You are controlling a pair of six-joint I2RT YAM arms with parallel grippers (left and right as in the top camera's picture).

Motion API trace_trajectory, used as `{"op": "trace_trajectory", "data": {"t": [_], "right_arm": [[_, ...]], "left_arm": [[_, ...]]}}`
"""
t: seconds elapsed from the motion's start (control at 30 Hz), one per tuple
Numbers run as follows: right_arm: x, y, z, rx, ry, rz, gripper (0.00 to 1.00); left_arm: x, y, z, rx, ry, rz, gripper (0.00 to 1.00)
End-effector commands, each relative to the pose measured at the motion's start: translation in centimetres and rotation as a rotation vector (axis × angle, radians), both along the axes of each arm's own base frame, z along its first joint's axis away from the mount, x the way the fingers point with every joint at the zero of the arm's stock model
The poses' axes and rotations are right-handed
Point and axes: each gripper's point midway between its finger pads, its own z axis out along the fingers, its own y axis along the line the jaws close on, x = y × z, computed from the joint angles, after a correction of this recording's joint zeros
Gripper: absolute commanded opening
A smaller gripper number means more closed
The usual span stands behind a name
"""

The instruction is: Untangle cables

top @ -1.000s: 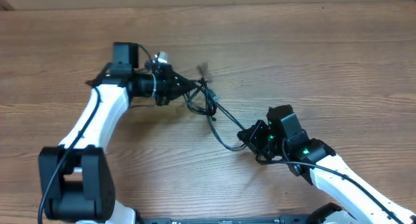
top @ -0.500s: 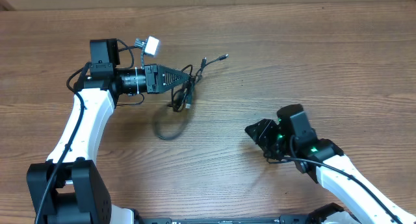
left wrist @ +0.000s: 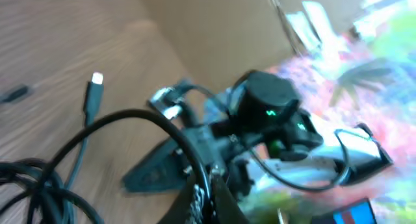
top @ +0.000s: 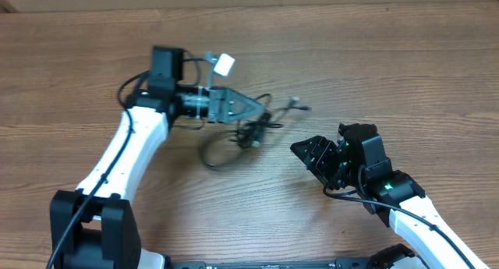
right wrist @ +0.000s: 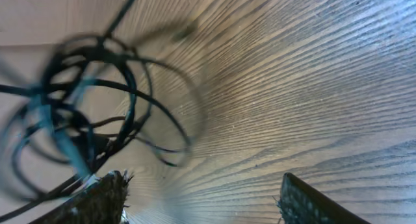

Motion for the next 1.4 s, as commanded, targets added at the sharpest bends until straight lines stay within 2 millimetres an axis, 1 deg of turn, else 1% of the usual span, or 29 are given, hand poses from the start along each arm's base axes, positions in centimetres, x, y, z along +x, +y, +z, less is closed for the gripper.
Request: {"op": "trace_trajectory", "data": {"t": [0.0, 0.07, 0.13, 0.2, 0.23, 0.27, 0.3, 0.33, 0.4, 0.43, 0.47, 0.53, 0.6, 0.7, 0.8, 0.93, 0.97, 1.0, 1.03, 1.07, 1.17, 1.37], "right_arm": [[-0.2, 0.0, 0.0, 0.002, -0.004, 0.008, 0.79], [-0.4, -0.1, -0.2, -0.004, 0.009, 0.008, 0.79], [-0.6, -0.2, -0.4, -0.009, 0.021, 0.008, 0.80], [-0.8, -0.3, -0.5, -0.013, 0.031, 0.008, 0.80], [-0.9, -0.3, -0.6, -0.015, 0.037, 0.007, 0.80], [-0.9, -0.4, -0.8, -0.021, 0.041, 0.004, 0.80], [-1.0, -0.5, -0.8, -0.024, 0.044, 0.002, 0.80], [-1.0, -0.5, -0.9, -0.027, 0.047, 0.001, 0.80], [-0.9, -0.7, -1.0, -0.035, 0.045, -0.007, 0.80], [-0.8, -0.8, -1.0, -0.041, 0.042, -0.012, 0.80], [-0.8, -0.8, -1.0, -0.045, 0.040, -0.015, 0.81], [-0.7, -1.0, -1.1, -0.052, 0.037, -0.022, 0.82], [-0.7, -1.0, -1.1, -0.052, 0.037, -0.022, 0.83], [-0.6, -1.0, -1.1, -0.054, 0.037, -0.024, 0.84], [-0.6, -1.1, -1.1, -0.057, 0.036, -0.027, 0.86], [-0.5, -1.2, -1.1, -0.062, 0.034, -0.031, 0.88], [-0.5, -1.2, -1.1, -0.063, 0.033, -0.032, 0.89], [-0.5, -1.2, -1.1, -0.063, 0.033, -0.032, 0.89], [-0.5, -1.2, -1.1, -0.062, 0.034, -0.032, 0.89], [-0.5, -1.2, -1.1, -0.062, 0.034, -0.032, 0.89], [-0.6, -1.2, -1.2, -0.063, 0.036, -0.032, 0.90], [-0.6, -1.2, -1.2, -0.064, 0.036, -0.032, 0.93]], "left_arm": [[-0.5, -0.3, 2.3, -0.030, 0.068, -0.029, 0.04], [1.3, 0.1, 0.8, 0.051, 0.115, 0.079, 0.04], [3.4, 1.3, -1.5, 0.167, 0.168, 0.228, 0.04], [5.5, 3.5, -5.1, 0.349, 0.213, 0.417, 0.05], [6.2, 4.9, -7.0, 0.452, 0.244, 0.508, 0.09], [6.5, 6.3, -8.6, 0.547, 0.278, 0.586, 0.15], [6.5, 7.4, -9.9, 0.621, 0.311, 0.643, 0.25], [6.3, 8.3, -10.9, 0.683, 0.342, 0.677, 0.40], [5.2, 9.3, -12.4, 0.774, 0.389, 0.695, 0.70], [4.8, 9.7, -13.0, 0.812, 0.406, 0.703, 0.79], [4.6, 10.1, -13.5, 0.839, 0.416, 0.711, 0.84], [4.2, 10.9, -14.3, 0.896, 0.432, 0.730, 0.83], [3.8, 11.4, -14.7, 0.927, 0.445, 0.732, 0.77], [3.3, 11.3, -15.0, 0.952, 0.429, 0.695, 0.77], [2.9, 11.7, -15.9, 1.008, 0.422, 0.689, 0.78], [2.6, 10.9, -16.8, 1.019, 0.478, 0.689, 0.75], [2.5, 10.7, -17.2, 1.023, 0.502, 0.693, 0.72], [2.3, 10.5, -17.6, 1.028, 0.521, 0.693, 0.66], [2.2, 10.3, -18.0, 1.036, 0.541, 0.691, 0.59], [2.1, 10.2, -18.4, 1.042, 0.555, 0.689, 0.57], [1.8, 10.1, -20.1, 1.078, 0.620, 0.695, 0.52], [1.6, 9.9, -23.6, 1.128, 0.706, 0.692, 0.55]]}}
